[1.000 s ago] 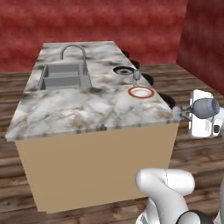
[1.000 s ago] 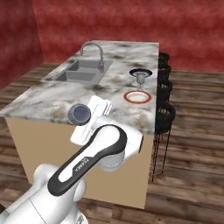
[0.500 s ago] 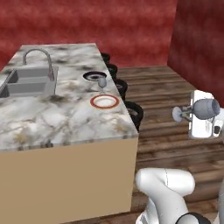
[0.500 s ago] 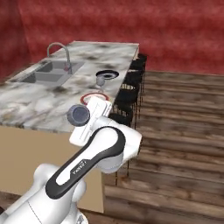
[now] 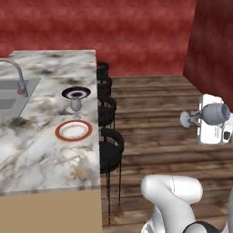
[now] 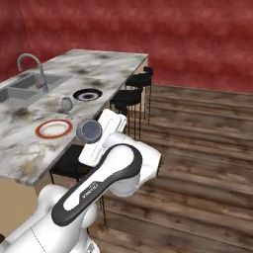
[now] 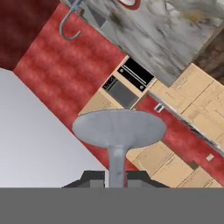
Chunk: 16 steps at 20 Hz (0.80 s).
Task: Retrieve the wine glasses from the counter and place one next to each plate.
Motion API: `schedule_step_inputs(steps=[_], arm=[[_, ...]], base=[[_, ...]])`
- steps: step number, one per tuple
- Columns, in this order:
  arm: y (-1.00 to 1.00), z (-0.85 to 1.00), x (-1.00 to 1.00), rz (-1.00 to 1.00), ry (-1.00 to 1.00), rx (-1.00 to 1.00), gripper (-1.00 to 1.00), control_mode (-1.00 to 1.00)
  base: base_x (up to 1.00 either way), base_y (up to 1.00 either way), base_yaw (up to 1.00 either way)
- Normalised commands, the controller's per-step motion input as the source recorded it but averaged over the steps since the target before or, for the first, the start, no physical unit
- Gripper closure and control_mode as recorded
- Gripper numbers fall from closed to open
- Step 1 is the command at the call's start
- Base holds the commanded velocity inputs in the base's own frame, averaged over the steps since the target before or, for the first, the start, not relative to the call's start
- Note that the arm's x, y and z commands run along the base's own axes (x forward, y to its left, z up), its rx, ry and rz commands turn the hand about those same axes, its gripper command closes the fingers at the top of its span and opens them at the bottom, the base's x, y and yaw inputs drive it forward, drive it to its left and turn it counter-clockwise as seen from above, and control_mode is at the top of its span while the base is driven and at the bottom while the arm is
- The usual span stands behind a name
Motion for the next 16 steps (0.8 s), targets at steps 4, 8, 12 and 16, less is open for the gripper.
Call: schedule_step_inputs(steps=[4,8,12,16], arm=[[0.00,0.00,0.00,0.00,0.00,0.00,1.00,1.00],[0.00,0.00,0.00,0.00,0.00,0.00,1.00,1.00],[0.00,0.00,0.00,0.00,0.00,0.00,1.00,1.00],[0.00,0.00,0.00,0.00,0.00,0.00,1.00,1.00]], base=[[1.00,-1.00,0.32],[1.00,-1.00,0.36],[1.00,-1.00,0.41],[1.00,-0.97,0.49]])
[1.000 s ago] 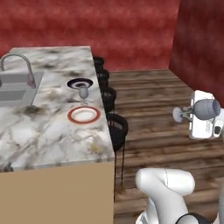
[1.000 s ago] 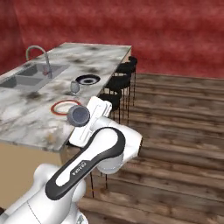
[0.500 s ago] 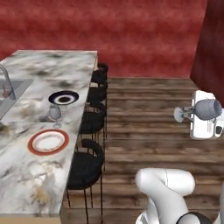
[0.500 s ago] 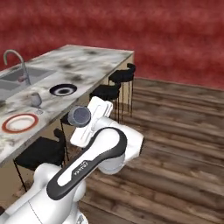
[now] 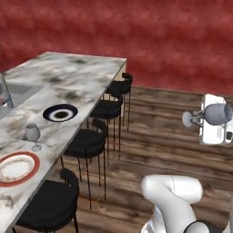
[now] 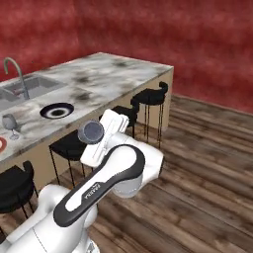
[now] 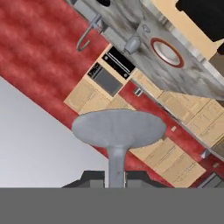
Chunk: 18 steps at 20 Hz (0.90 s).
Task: Retrieve the wine glasses from the counter and place one next to each plate.
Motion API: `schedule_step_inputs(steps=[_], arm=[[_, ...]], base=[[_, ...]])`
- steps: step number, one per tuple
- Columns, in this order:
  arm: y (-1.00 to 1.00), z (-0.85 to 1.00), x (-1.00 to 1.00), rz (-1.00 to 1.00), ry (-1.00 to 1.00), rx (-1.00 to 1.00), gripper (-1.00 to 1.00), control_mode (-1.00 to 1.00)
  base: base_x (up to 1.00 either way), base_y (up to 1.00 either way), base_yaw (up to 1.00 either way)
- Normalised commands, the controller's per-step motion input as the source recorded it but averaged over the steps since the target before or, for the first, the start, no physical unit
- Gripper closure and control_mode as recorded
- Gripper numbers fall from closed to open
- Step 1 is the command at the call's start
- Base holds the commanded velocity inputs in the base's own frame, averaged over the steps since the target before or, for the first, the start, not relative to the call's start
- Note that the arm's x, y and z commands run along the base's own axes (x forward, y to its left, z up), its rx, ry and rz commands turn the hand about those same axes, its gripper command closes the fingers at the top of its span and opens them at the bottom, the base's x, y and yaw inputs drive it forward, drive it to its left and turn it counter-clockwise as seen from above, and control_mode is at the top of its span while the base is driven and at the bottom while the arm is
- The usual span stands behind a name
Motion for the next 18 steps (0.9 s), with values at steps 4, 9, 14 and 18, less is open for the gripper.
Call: schedule_step_inputs(steps=[4,9,14,18], arm=[[0.00,0.00,0.00,0.00,0.00,0.00,1.00,1.00],[0.00,0.00,0.00,0.00,0.00,0.00,1.00,1.00],[0.00,0.00,0.00,0.00,0.00,0.00,1.00,1.00],[0.00,0.00,0.00,0.00,0.00,0.00,1.00,1.00]], base=[[0.98,-0.73,0.62],[0.82,-0.59,0.70],[0.68,-0.58,0.73],[0.53,-0.73,0.70]])
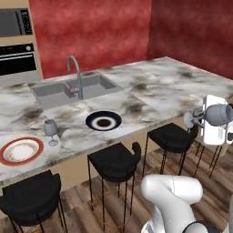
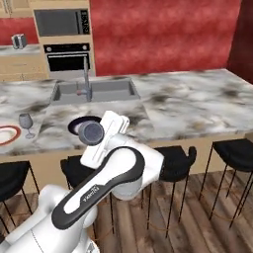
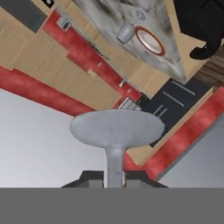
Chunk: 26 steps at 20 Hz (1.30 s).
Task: Retrieve the wine glasses from the counter and place one next to each plate.
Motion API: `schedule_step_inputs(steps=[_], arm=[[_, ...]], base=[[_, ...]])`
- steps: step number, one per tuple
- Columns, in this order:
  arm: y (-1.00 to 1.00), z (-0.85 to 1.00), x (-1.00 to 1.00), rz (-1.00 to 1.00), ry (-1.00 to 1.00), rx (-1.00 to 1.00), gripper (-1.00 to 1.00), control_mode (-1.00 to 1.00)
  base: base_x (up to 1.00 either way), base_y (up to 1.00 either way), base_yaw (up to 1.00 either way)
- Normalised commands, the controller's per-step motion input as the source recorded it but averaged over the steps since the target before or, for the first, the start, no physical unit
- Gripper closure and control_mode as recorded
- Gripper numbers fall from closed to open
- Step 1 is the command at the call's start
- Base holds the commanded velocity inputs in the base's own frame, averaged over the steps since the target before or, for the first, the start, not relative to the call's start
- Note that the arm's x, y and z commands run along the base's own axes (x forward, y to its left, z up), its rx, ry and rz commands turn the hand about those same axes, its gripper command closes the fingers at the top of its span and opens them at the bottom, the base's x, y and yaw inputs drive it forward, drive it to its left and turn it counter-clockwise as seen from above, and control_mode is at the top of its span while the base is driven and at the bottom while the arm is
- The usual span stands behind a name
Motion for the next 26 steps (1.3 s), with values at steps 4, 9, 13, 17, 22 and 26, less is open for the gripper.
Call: schedule_step_inputs(steps=[4,9,13,17,22,26], arm=[[0.00,0.00,0.00,0.00,0.00,0.00,1.00,1.00],[0.00,0.00,0.00,0.00,0.00,0.00,1.00,1.00],[0.00,0.00,0.00,0.00,0.00,0.00,1.00,1.00],[0.00,0.00,0.00,0.00,0.00,0.00,1.00,1.00],[0.00,0.00,0.00,0.00,0.00,0.00,1.00,1.00],[0.00,0.00,0.00,0.00,0.00,0.00,1.00,1.00]], base=[[0.38,-0.86,0.65],[0.44,-0.63,0.53],[0.48,0.07,0.09],[0.70,0.04,0.04],[0.88,-0.03,0.10],[0.88,-0.18,0.27]])
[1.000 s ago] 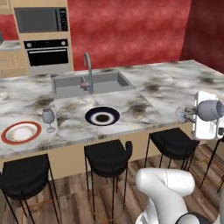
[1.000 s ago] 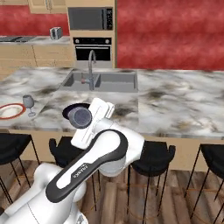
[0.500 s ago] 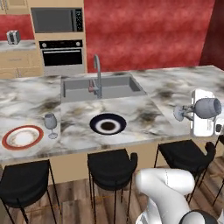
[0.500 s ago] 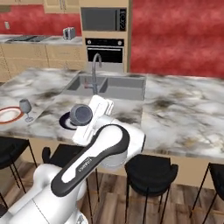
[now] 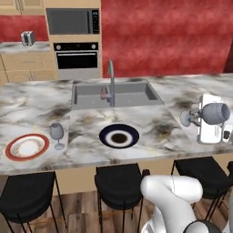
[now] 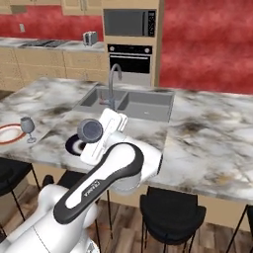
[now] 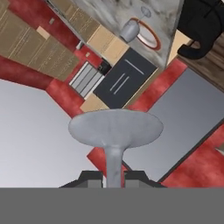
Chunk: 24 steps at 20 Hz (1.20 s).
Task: Retrieve the wine glasses from the counter and place one next to each plate.
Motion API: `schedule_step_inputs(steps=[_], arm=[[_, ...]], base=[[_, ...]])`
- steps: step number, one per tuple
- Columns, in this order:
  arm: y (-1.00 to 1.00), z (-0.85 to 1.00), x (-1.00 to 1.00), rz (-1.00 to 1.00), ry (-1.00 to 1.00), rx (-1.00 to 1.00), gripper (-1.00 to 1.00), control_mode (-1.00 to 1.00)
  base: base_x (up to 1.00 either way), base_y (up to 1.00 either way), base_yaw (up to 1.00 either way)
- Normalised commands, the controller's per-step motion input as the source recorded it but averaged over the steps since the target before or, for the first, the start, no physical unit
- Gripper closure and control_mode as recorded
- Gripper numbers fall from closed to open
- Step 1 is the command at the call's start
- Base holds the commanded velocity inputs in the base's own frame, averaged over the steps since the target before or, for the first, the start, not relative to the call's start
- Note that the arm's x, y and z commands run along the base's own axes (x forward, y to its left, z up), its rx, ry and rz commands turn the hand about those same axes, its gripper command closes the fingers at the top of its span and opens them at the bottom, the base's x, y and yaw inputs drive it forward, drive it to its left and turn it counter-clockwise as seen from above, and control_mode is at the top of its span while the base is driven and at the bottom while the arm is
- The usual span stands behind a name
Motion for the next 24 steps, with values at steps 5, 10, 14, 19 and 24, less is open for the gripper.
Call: schedule_step_inputs(steps=[5,10,14,19,24], arm=[[0.00,0.00,0.00,0.00,0.00,0.00,1.00,1.00],[0.00,0.00,0.00,0.00,0.00,0.00,1.00,1.00],[0.00,0.00,0.00,0.00,0.00,0.00,1.00,1.00],[-0.30,-0.14,0.72,0.24,0.24,0.01,1.00,-1.00],[-0.20,-0.16,0.69,0.11,0.25,-0.03,1.00,-1.00]], base=[[0.77,-0.19,0.35],[0.76,-0.21,0.34],[0.79,-0.25,0.33],[0.00,0.00,0.00],[0.00,0.00,0.00]])
